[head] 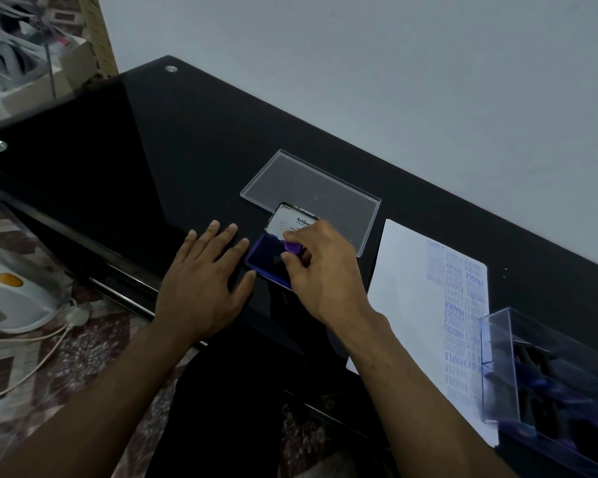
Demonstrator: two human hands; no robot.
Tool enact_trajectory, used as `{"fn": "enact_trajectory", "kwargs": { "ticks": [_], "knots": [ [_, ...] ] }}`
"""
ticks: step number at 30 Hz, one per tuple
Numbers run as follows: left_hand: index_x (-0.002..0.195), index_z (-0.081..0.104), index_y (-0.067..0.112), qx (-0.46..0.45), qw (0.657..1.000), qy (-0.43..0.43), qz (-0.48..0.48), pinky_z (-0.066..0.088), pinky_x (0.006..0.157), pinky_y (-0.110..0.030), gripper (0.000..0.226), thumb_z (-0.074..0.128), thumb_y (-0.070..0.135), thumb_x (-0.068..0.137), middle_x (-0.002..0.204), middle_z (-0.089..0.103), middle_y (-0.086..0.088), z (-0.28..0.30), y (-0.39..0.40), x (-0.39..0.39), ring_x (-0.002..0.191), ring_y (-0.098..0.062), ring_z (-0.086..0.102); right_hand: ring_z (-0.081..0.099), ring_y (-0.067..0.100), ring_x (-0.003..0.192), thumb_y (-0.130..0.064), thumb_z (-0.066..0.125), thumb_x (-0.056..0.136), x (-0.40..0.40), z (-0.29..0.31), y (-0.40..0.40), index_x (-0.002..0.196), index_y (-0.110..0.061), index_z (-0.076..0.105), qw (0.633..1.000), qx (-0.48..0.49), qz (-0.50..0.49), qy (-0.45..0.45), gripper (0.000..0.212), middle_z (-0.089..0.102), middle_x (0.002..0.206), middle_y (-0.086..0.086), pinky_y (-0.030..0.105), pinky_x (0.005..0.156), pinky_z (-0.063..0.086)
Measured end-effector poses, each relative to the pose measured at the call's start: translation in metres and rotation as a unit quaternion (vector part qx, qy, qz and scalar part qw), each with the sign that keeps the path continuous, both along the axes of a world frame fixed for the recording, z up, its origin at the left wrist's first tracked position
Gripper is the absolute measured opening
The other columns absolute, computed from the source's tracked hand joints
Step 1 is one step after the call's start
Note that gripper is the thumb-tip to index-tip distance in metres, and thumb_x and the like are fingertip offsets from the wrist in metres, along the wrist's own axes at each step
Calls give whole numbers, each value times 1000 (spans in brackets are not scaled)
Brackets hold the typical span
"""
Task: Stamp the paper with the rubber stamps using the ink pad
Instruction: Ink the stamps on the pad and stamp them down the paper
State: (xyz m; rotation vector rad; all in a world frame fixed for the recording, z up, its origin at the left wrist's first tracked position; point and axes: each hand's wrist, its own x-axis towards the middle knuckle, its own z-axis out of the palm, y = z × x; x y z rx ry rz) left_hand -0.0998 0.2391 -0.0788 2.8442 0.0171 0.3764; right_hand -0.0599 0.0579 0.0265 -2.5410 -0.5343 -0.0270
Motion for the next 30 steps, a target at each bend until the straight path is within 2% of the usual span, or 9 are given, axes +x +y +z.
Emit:
{"fn": "enact_trajectory", "kwargs": {
  "ticks": [4, 10, 16, 20, 24, 28, 30],
  "knots": [
    [147, 49, 21, 1, 1000, 3, 2, 20, 123, -51, 67, 28, 61, 97, 159, 39, -5, 0, 0, 0, 152, -22, 23, 58, 12, 106, -23, 66, 93, 2, -2, 0, 125, -18, 65, 1000, -2, -1, -3, 33, 58, 122, -2, 27, 97, 50],
    [146, 51, 19, -2, 1000, -5, -1, 21, 123, -52, 67, 30, 60, 97, 158, 41, -6, 0, 0, 0, 152, -24, 25, 56, 11, 113, -23, 60, 97, 6, -5, 1, 130, -19, 62, 1000, -21, 4, -3, 34, 59, 126, -1, 15, 93, 34],
    [147, 49, 20, 4, 1000, 2, 0, 18, 124, -50, 67, 30, 61, 97, 159, 38, -5, 0, 0, 0, 152, -23, 22, 59, 9, 103, -24, 69, 90, 4, -9, -3, 122, -18, 68, 999, 11, 2, -30, 32, 63, 116, -2, 21, 92, 49],
    [147, 48, 21, 6, 1000, 1, 1, 16, 124, -49, 66, 31, 61, 97, 160, 37, -5, -1, 0, 0, 153, -22, 21, 59, 7, 100, -22, 71, 88, 3, -13, -4, 116, -16, 70, 998, 34, -2, -44, 29, 63, 113, -3, 10, 86, 42],
    [148, 48, 21, 5, 1000, 2, 2, 16, 124, -49, 67, 30, 61, 97, 160, 37, -5, -1, 0, 0, 153, -22, 21, 60, 11, 105, -21, 68, 91, 2, -17, -1, 121, -14, 68, 997, 46, -5, -54, 31, 63, 117, 0, 23, 93, 50],
    [147, 50, 20, 2, 1000, -5, 2, 17, 124, -49, 66, 32, 60, 97, 159, 39, -5, -1, 0, -1, 152, -22, 23, 60, 12, 106, -19, 64, 94, 3, -18, 0, 125, -13, 66, 997, 50, -3, -51, 32, 62, 117, 1, 19, 95, 47],
    [146, 50, 20, 1, 1000, -6, 3, 17, 124, -49, 66, 32, 60, 97, 159, 39, -5, -1, -1, -1, 152, -22, 23, 60, 12, 106, -19, 65, 93, 3, -18, 0, 125, -14, 66, 997, 54, -4, -48, 32, 62, 118, 0, 23, 97, 50]
  ]
}}
